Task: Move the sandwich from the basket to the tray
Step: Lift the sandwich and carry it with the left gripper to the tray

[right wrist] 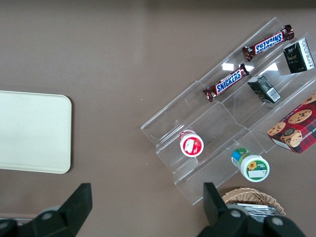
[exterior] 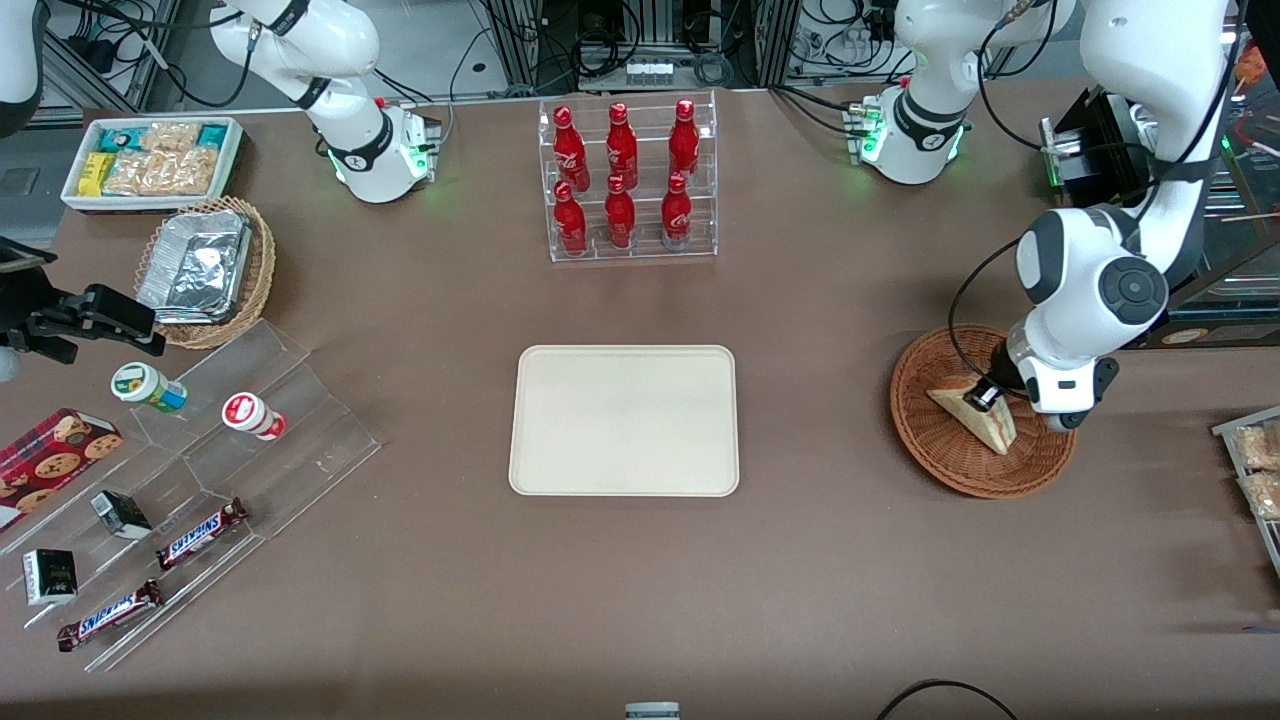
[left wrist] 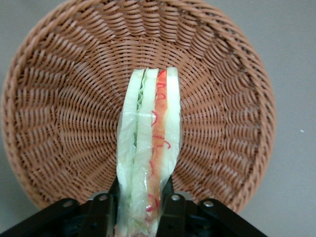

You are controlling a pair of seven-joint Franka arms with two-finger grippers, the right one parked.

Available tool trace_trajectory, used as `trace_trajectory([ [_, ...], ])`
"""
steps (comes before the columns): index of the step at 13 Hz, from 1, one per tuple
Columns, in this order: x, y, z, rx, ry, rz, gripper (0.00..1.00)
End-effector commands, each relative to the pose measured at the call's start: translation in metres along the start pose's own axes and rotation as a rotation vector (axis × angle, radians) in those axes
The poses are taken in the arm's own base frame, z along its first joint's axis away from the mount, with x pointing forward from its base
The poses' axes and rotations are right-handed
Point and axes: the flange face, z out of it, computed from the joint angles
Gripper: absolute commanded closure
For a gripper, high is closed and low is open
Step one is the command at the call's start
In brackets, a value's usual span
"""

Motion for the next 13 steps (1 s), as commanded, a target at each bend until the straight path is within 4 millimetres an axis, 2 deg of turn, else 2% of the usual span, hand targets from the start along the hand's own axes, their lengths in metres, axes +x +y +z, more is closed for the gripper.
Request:
trace_trajectory([
  [1,-0.012,0.020,-0.068,0.046,0.008,0.052,1.00],
  [3,-0.040,0.053,-0.112,0.086,-0.007,0.128,1.00],
  [4,-0.060,0.072,-0.128,0.080,-0.002,0.167,1.00],
  [6,-0.105,0.109,-0.145,0.045,0.016,0.253,1.00],
  [7,-0.128,0.126,-0.149,0.030,0.018,0.298,1.00],
  [9,-0.170,0.152,-0.145,0.035,0.050,0.414,1.00],
  [11,-0.211,0.177,-0.130,0.005,0.070,0.523,1.00],
  [13,-0.243,0.197,-0.117,-0.039,0.094,0.614,1.00],
])
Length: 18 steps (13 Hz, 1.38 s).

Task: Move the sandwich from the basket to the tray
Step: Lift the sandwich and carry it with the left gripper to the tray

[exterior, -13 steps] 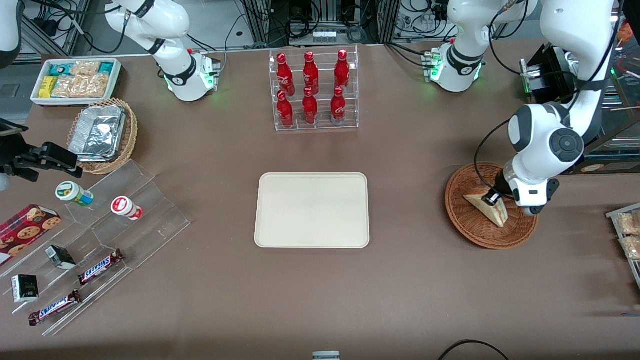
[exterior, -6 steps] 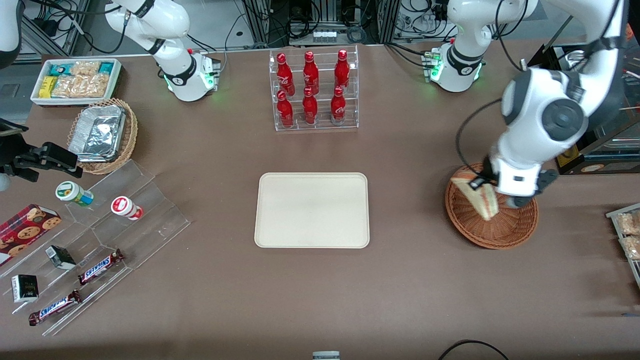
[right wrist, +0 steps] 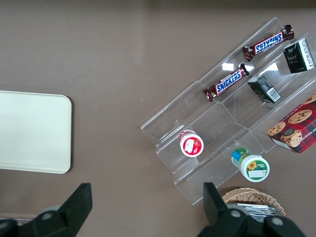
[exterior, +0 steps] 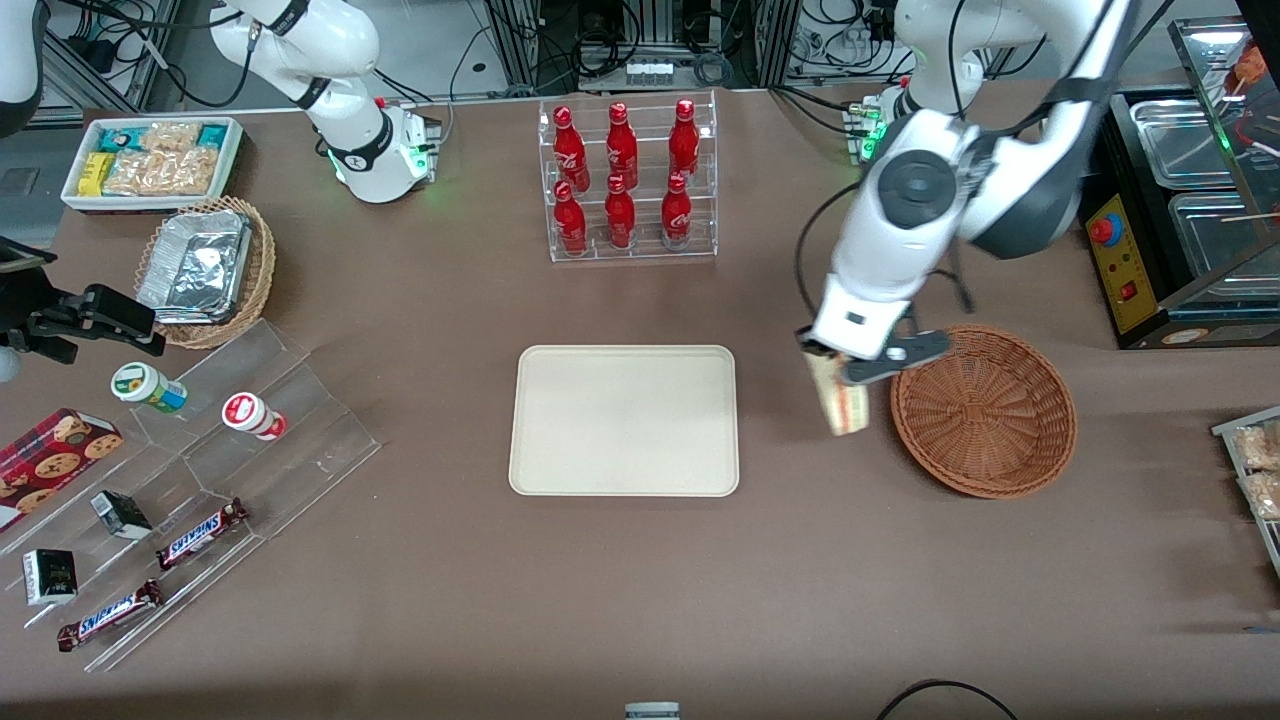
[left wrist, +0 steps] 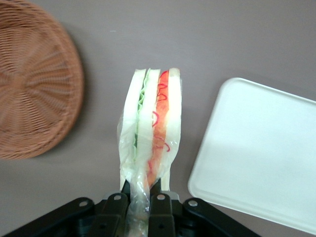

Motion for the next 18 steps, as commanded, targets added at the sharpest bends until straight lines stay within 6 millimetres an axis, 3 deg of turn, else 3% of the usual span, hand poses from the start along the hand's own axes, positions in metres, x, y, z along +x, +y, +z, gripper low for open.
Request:
trace_trajectory([
  [1,-0.019,0.048,0.018,-0.027,0.035,0.126,1.00],
  [2,-0.035,0.070,0.028,-0.029,0.026,0.157,1.00],
  [6,-0.047,0.121,0.076,-0.015,0.068,0.166,1.00],
  [14,-0.077,0.151,0.143,-0.018,0.083,0.214,1.00],
  [18,-0.071,0.151,0.165,-0.027,0.107,0.187,0.99],
])
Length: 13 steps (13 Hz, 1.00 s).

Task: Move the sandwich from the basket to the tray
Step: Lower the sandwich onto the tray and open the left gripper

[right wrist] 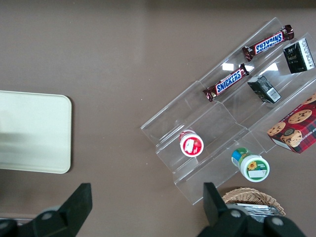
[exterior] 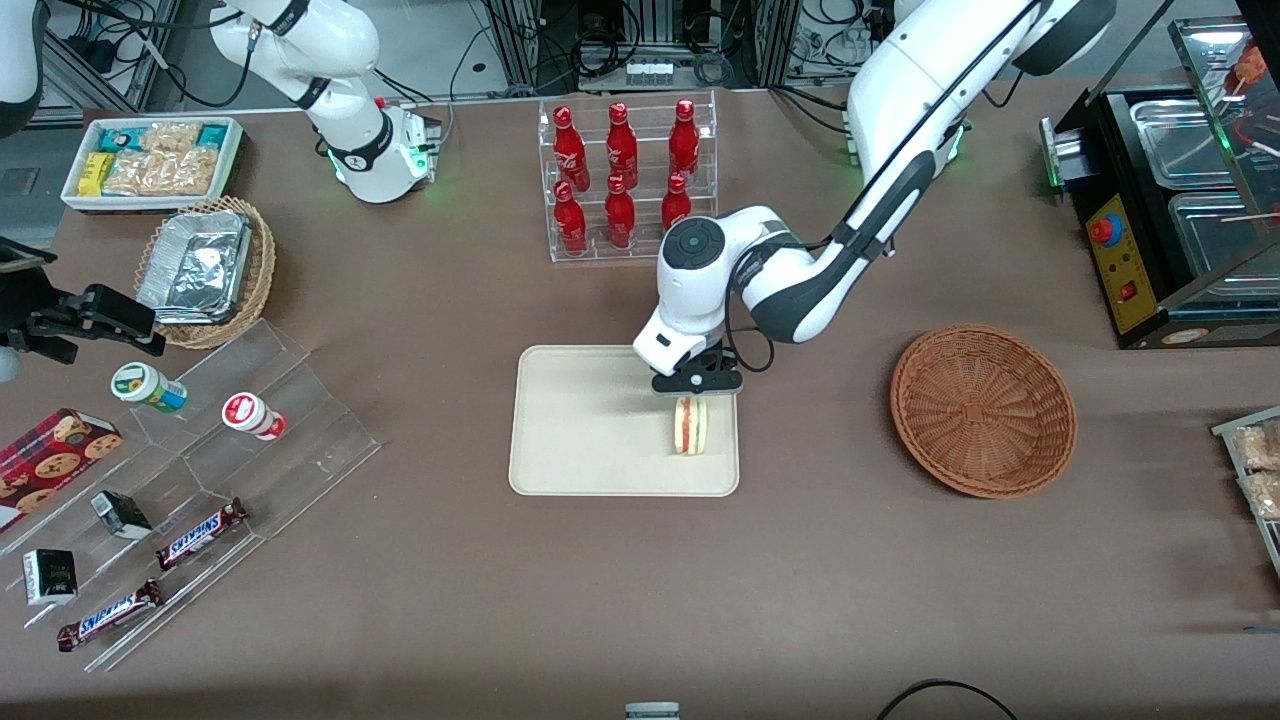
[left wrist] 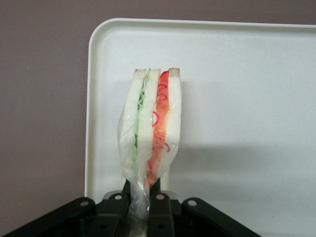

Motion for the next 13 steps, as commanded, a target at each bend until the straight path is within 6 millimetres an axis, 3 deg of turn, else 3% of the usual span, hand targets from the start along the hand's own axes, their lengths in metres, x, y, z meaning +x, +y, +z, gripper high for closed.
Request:
trace_trajectory([
  [1,0.006,0.004,0.005,0.000,0.020,-0.029,0.99],
  [3,0.008,0.005,0.006,-0.003,0.019,-0.032,0.96],
  [4,0.009,0.006,0.005,-0.006,0.020,-0.036,0.86],
  [6,0.013,0.007,0.001,-0.009,0.030,-0.033,0.00],
  [10,0.029,-0.007,-0.029,0.010,0.058,-0.067,0.00],
  [13,0.045,-0.031,-0.087,0.067,0.074,-0.138,0.00],
])
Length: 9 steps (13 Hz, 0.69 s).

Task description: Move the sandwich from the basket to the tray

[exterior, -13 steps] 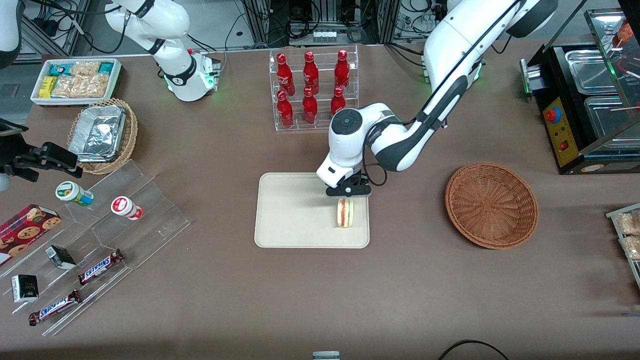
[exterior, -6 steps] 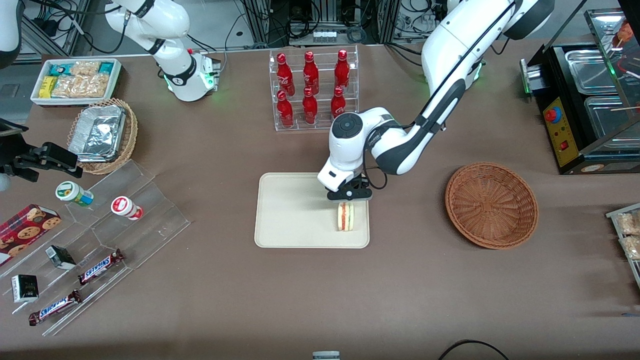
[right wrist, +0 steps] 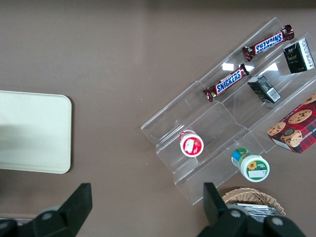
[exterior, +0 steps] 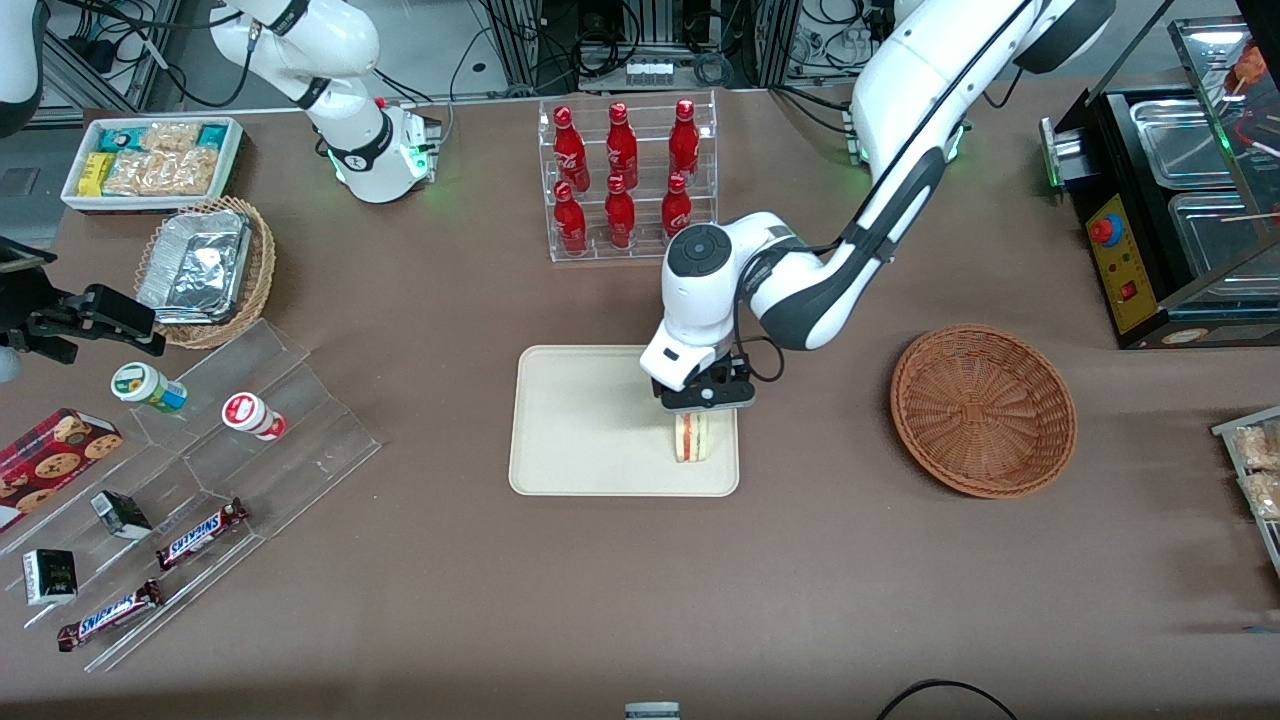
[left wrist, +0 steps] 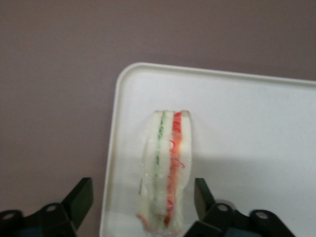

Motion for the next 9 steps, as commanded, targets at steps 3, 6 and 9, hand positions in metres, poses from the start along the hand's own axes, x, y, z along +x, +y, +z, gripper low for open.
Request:
trace_trajectory([
  [3,0.049,-0.070,-0.116,0.096,0.011,-0.182,0.00],
  [6,0.080,-0.123,-0.164,0.097,-0.019,-0.238,0.00],
  [9,0.101,-0.186,-0.206,0.061,-0.072,-0.207,0.00],
])
